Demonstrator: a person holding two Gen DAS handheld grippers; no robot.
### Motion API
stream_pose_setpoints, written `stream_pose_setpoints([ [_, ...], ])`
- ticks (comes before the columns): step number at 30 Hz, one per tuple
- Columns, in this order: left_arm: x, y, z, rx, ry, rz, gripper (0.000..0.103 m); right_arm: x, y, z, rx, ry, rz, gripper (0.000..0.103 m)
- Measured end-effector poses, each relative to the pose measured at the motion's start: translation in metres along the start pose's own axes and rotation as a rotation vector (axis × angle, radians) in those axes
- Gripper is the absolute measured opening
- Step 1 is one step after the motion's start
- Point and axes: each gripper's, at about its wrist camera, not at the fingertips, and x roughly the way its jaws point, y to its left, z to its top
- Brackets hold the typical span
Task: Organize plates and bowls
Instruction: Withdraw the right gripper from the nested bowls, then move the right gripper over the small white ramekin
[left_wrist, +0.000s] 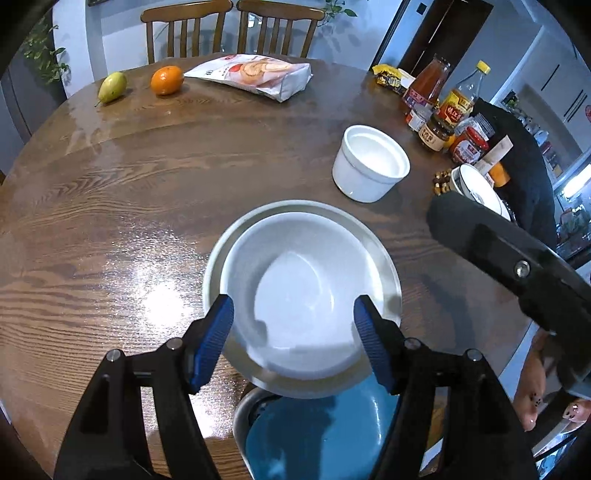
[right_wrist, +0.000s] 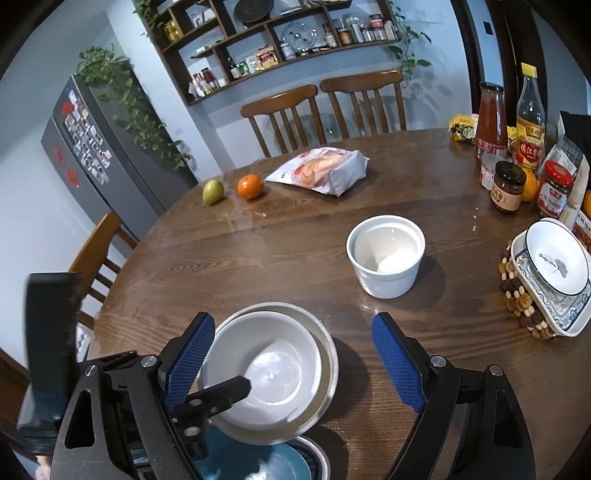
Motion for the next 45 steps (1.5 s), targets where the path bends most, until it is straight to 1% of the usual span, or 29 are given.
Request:
stream_pose_setpoints([
  [4, 0.005, -0.004, -0.001, 0.009, 0.020, -0.017, 0.067, 0.004, -0.004, -0.002, 0.007, 0.012, -0.010, 0.088],
  [8, 0.008, -0.009, -0.001, 0.024, 0.015, -0.001, 0.067, 0.006, -0.009, -0.002, 0.022, 0.013, -0.007, 0.088],
  [10, 0.008, -0.013, 0.000, 0.033, 0.012, -0.006, 0.067, 0.006, -0.011, -0.002, 0.029, 0.010, -0.007, 0.088],
  [14, 0.001, -0.021, 0.006, 0.052, -0.021, -0.013, 0.067, 0.005, -0.019, 0.000, 0.055, 0.003, -0.001, 0.088],
  [18, -0.008, -0.033, 0.020, 0.083, -0.070, 0.012, 0.067, -0.001, -0.027, 0.005, 0.080, -0.010, -0.003, 0.088],
  [22, -0.017, -0.045, 0.039, 0.109, -0.104, 0.008, 0.067, -0.014, -0.035, 0.020, 0.091, -0.029, -0.027, 0.088],
  [27, -0.025, -0.059, 0.065, 0.126, -0.148, 0.000, 0.067, -0.045, -0.043, 0.048, 0.097, -0.101, -0.076, 0.088],
  [30, -0.023, -0.066, 0.082, 0.133, -0.164, 0.004, 0.067, -0.055, -0.051, 0.067, 0.118, -0.132, -0.073, 0.088],
  [32, -0.018, -0.070, 0.092, 0.130, -0.168, 0.006, 0.067, -0.056, -0.056, 0.076, 0.133, -0.133, -0.057, 0.088],
  [37, 0.006, -0.076, 0.114, 0.110, -0.155, -0.020, 0.067, -0.041, -0.070, 0.106, 0.143, -0.132, -0.053, 0.088],
  [40, 0.026, -0.078, 0.122, 0.105, -0.123, -0.036, 0.067, -0.021, -0.083, 0.109, 0.188, -0.115, -0.050, 0.088],
  [43, 0.050, -0.077, 0.126, 0.104, -0.076, -0.021, 0.067, 0.011, -0.099, 0.106, 0.237, -0.060, -0.015, 0.088],
  [44, 0.056, -0.078, 0.126, 0.103, -0.065, -0.019, 0.067, 0.022, -0.106, 0.104, 0.255, -0.043, -0.012, 0.088],
  [45, 0.059, -0.077, 0.127, 0.098, -0.059, -0.021, 0.067, 0.031, -0.112, 0.106, 0.265, -0.009, -0.033, 0.088],
])
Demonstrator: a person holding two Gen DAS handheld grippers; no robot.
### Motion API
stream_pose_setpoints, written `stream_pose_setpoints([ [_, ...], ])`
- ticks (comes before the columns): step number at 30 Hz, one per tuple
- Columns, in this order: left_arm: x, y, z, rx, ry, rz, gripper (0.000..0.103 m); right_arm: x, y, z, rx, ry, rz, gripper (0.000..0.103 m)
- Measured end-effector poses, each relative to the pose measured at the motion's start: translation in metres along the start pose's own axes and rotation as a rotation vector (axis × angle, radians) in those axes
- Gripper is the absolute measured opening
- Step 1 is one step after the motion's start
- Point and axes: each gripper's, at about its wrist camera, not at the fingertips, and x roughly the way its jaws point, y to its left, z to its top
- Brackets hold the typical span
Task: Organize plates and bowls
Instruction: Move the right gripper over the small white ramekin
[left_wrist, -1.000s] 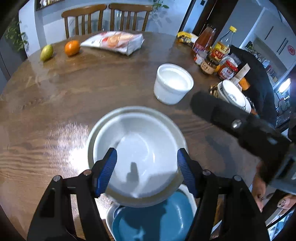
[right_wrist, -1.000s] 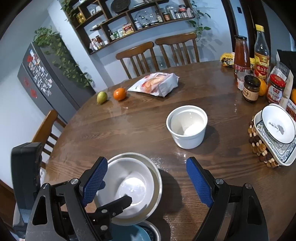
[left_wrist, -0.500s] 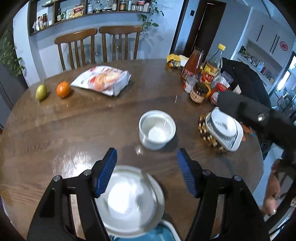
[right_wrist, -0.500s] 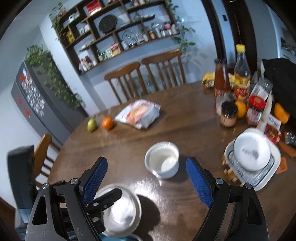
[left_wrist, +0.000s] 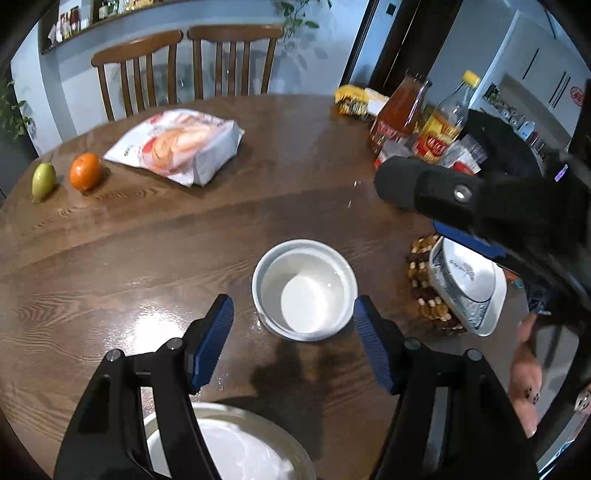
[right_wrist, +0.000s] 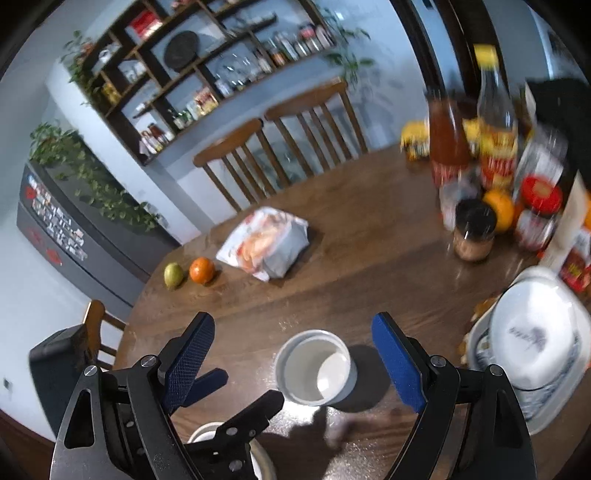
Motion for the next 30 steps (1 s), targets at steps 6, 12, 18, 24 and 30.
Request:
stream_pose_setpoints([
  [6, 0.016, 0.000, 0.001, -0.007, 0.033, -0.001, 0.067, 0.027, -0.010, 0.002, 0.006, 0.048, -0.078, 0.088],
  [12, 0.026, -0.002, 0.000, 0.002, 0.057, 0.005, 0.067, 0.053, -0.015, -0.001, 0.024, 0.130, -0.025, 0.088],
  [18, 0.032, -0.003, 0.000, 0.003, 0.053, 0.000, 0.065, 0.067, -0.018, -0.004, 0.037, 0.184, 0.021, 0.088],
  [24, 0.037, -0.005, 0.000, 0.012, 0.064, 0.018, 0.065, 0.070, -0.021, -0.004, 0.044, 0.195, 0.027, 0.088],
  [30, 0.045, -0.001, 0.000, -0.006, 0.092, 0.005, 0.064, 0.076, -0.023, -0.006, 0.043, 0.222, 0.031, 0.088],
])
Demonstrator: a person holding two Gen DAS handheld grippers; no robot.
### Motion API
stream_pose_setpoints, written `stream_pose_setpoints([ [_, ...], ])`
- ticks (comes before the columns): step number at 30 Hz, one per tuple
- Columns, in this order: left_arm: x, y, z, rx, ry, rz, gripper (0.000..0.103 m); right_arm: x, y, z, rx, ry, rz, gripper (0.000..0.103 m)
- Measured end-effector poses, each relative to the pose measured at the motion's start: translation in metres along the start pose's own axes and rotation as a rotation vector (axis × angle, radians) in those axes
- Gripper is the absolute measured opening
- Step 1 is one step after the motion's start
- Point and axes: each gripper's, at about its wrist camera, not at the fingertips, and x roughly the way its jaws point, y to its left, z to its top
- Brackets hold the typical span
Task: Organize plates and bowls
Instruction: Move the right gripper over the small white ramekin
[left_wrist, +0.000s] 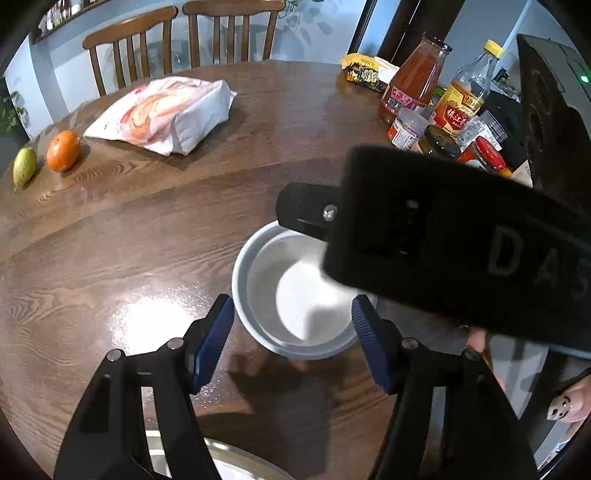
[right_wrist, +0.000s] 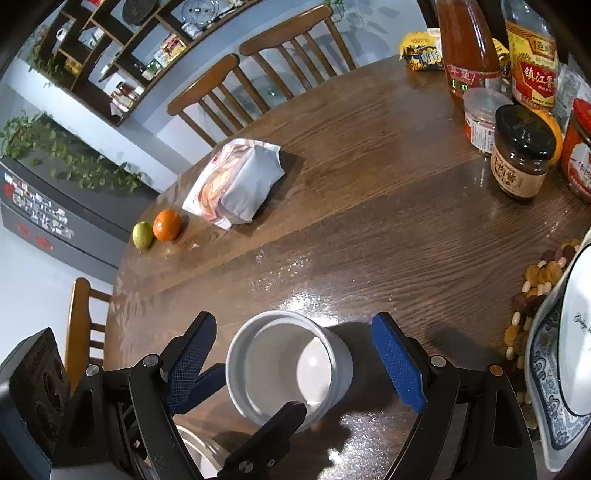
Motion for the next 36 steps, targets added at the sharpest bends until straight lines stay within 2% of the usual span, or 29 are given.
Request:
stream_pose_setpoints([
  [8, 0.001, -0.002, 0.000, 0.004, -0.001, 0.019, 0.061, 0.003, -0.001, 0.001, -0.007, 0.000, 0.001, 0.088],
  [15, 0.001, -0.002, -0.002, 0.017, -0.004, 0.030, 0.059, 0.012, -0.002, 0.001, -0.011, 0.025, 0.015, 0.082],
  [22, 0.004, -0.002, -0.002, 0.021, 0.000, 0.032, 0.059, 0.017, -0.003, 0.000, -0.022, 0.040, 0.025, 0.080],
  [23, 0.004, -0.001, -0.002, 0.019, 0.000, 0.030, 0.059, 0.018, -0.003, 0.000, -0.023, 0.042, 0.026, 0.079],
  [25, 0.005, -0.002, -0.002, 0.021, 0.002, 0.035, 0.057, 0.020, -0.003, 0.000, -0.028, 0.054, 0.015, 0.068],
  [27, 0.005, -0.002, -0.002, 0.025, 0.002, 0.040, 0.056, 0.024, -0.002, -0.001, -0.036, 0.068, 0.012, 0.068],
  [36, -0.007, 0.006, -0.004, -0.004, 0.006, -0.025, 0.056, 0.008, 0.003, -0.002, -0.063, 0.056, 0.052, 0.067],
])
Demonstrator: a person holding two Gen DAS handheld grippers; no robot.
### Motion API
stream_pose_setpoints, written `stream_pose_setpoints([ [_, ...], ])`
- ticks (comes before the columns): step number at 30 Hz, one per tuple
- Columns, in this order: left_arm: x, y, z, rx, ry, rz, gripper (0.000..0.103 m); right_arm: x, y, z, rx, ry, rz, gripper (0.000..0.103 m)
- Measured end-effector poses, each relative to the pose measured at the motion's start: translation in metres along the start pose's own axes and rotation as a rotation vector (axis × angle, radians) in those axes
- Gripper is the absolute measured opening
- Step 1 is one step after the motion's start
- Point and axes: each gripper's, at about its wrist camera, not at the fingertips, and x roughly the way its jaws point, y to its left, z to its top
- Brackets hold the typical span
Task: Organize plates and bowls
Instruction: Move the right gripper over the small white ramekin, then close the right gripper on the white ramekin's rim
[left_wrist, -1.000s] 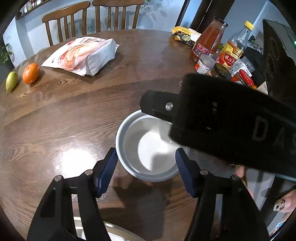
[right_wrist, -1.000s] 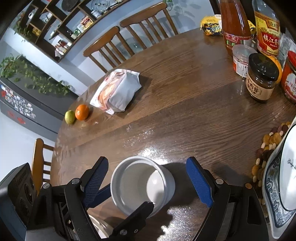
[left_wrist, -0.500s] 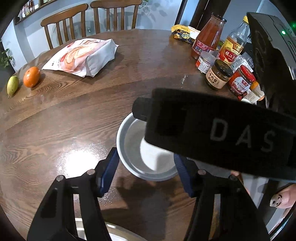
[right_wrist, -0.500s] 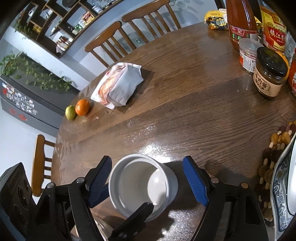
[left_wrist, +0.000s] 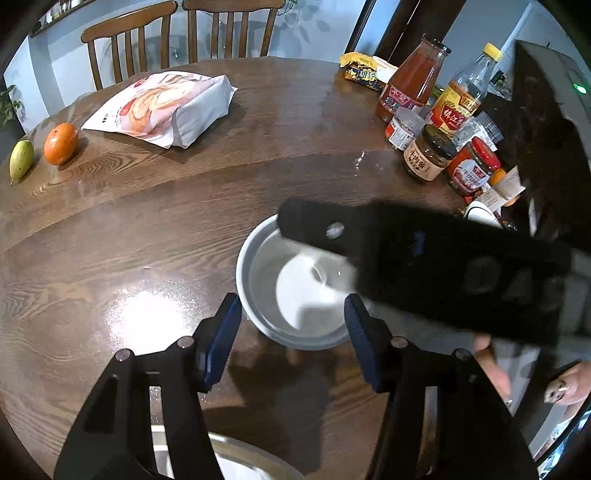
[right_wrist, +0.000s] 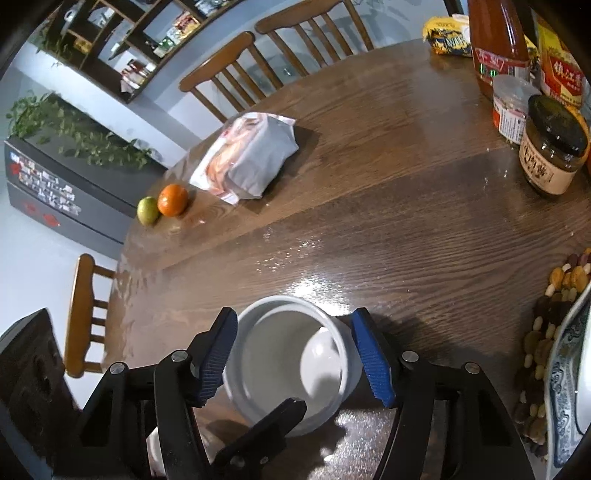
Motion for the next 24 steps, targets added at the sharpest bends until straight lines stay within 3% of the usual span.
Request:
stream_pose_setpoints([
  [6, -0.007, -0.004, -0.002, 0.016, -0.009, -0.006, 0.057, -0.018, 0.001, 0.000, -0.019, -0.037, 0.015, 0.067],
  [13, -0.013, -0.008, -0.004, 0.043, -0.020, -0.031, 0.063, -0.006, 0.003, 0.000, -0.029, 0.007, -0.014, 0.067],
  [19, -0.006, -0.016, -0.007, 0.085, -0.014, 0.019, 0.066, 0.003, 0.005, -0.001, -0.044, 0.048, -0.026, 0.071],
  [24, 0.003, -0.010, -0.006, 0.068, 0.018, 0.001, 0.067, 0.009, 0.005, -0.002, -0.064, 0.062, -0.050, 0.073],
])
